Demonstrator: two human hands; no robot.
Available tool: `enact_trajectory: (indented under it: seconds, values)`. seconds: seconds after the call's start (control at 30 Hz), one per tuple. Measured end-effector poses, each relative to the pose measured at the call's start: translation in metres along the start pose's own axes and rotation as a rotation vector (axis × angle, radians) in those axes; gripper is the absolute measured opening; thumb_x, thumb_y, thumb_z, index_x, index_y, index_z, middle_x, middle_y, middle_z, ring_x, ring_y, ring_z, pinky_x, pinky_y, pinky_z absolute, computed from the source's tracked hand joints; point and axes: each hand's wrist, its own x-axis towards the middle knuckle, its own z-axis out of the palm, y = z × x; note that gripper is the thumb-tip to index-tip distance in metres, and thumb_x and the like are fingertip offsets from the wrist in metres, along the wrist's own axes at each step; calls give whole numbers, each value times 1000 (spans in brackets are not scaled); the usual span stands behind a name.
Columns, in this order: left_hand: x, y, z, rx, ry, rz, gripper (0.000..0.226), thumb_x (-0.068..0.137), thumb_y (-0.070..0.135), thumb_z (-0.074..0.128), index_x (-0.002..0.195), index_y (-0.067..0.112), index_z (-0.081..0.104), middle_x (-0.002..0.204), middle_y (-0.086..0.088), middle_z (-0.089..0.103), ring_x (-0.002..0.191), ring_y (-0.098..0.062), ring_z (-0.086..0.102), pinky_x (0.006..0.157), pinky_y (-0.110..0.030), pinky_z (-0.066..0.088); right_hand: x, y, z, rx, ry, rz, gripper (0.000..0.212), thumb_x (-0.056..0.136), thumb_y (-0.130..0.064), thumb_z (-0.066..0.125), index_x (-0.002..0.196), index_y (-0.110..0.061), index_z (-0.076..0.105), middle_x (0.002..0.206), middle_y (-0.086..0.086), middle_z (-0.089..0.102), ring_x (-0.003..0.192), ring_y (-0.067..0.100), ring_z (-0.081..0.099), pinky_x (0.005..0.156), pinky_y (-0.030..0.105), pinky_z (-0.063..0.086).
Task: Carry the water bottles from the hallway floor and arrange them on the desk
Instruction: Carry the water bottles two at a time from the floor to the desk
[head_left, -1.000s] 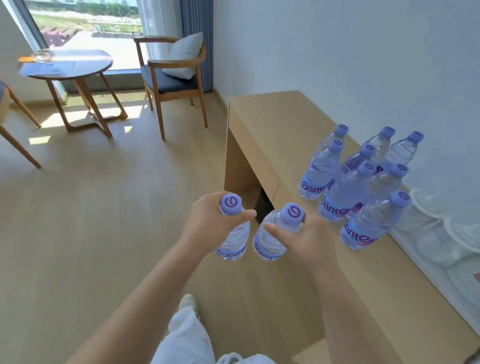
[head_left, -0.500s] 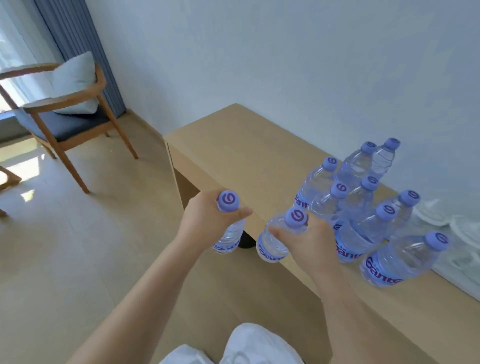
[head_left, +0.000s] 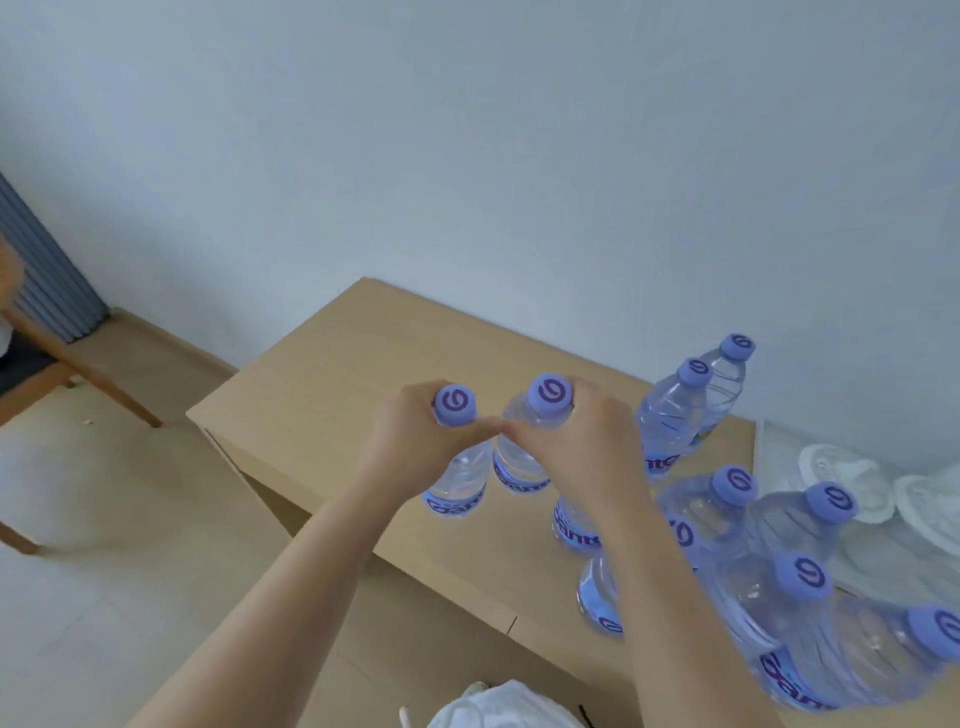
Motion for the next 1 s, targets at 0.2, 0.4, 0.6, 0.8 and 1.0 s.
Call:
enact_trajectory:
  seconds: [0.2,0.4,0.6,0.8,1.0]
  values:
    - [62,4,26,-15,-83,12,40,66,32,82,82,1,63,68,-1,57,63,-13,48,63,-31,42,60,11,-2,-196,71,150,33,69,-38,72,79,-9,60,73,3,62,73,23,59,64,35,48]
    - [103,2,56,-7,-289,5,40,66,30,82,84,-1,63,71,-3,55,66,-13,46,63,-28,39,82,35,-3,-337,71,370,32,73,-36,70,74,-8,54,63,0,47,59,19,44,48,28,28]
    - [126,7,78,24,-510,67,33,66,30,83,80,13,58,73,-4,54,67,-12,46,59,-21,38,81,51,-8,-346,123,569,24,74,-30,67,72,-11,52,59,-3,46,49,12,40,43,25,26]
    - [141,4,84,97,-650,105,24,67,26,82,73,19,60,70,5,58,66,-10,52,52,-11,41,79,54,-15,-397,162,721,35,76,-28,64,62,-17,33,58,-3,36,50,13,32,46,26,23]
    - [141,16,82,259,-690,257,40,69,32,80,105,24,64,98,12,61,93,-7,57,80,-22,45,70,35,-15,-463,303,751,31,83,-31,59,69,-15,36,65,-3,40,59,15,39,49,29,27]
